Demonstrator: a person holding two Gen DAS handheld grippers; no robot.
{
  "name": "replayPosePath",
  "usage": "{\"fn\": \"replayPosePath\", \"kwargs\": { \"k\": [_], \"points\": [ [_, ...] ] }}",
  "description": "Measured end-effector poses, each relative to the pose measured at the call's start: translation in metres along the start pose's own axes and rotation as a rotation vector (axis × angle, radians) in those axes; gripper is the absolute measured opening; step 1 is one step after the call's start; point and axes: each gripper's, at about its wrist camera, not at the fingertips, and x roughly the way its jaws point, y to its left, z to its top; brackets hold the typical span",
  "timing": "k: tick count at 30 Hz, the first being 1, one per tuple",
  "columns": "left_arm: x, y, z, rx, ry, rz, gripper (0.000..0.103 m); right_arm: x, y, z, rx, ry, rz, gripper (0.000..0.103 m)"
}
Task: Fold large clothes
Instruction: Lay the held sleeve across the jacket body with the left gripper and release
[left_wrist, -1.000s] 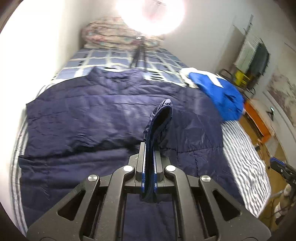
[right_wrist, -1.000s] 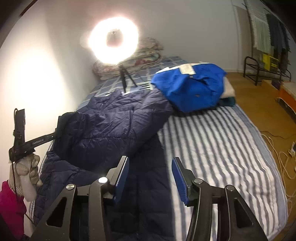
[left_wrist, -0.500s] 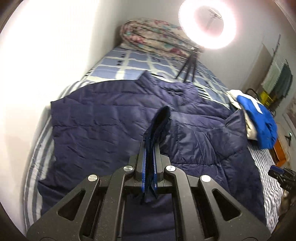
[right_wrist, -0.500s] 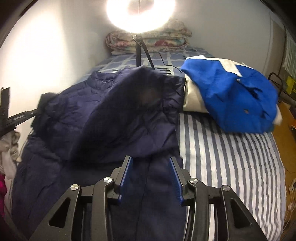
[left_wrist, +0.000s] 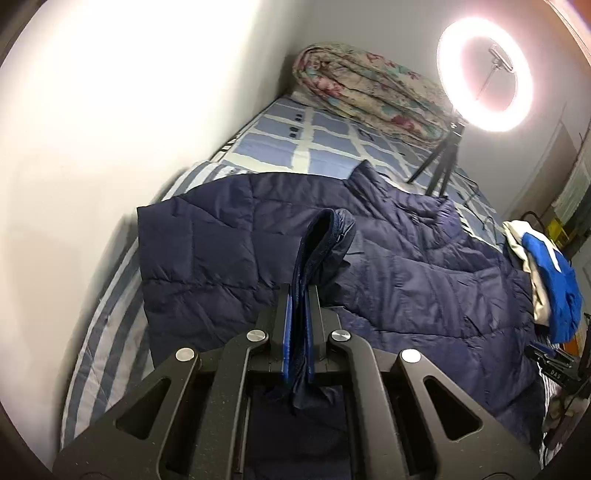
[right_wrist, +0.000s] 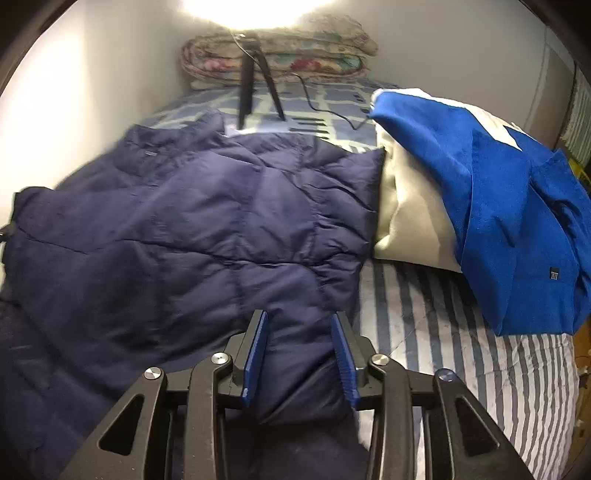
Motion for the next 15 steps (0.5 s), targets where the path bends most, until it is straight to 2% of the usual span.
{"fn": "replayPosePath", "kwargs": {
  "k": [5, 8, 10, 14, 15],
  "points": [
    [0.021, 0.009, 0.003, -0.033, 0.025, 0.001, 0.004, 0.013, -0.002, 0.006, -0.003, 0.005, -0.050, 0.036],
    [0.033, 0.009, -0.002, -0.019, 0.038, 0.034, 0.004, 0.020, -0.002, 0.008, 0.007, 0.011, -0.072, 0.036],
    [0.042, 0.005, -0.008, 0.017, 0.052, 0.084, 0.004, 0.024, -0.003, 0.006, 0.010, 0.007, -0.075, 0.036],
    [0.048, 0.000, -0.011, 0.043, 0.061, 0.157, 0.011, 0.023, -0.002, 0.005, 0.003, -0.001, -0.076, 0.037],
    [0.044, -0.004, -0.010, 0.052, 0.056, 0.185, 0.021, 0.020, -0.003, 0.005, 0.006, -0.001, -0.069, 0.037]
  ]
}}
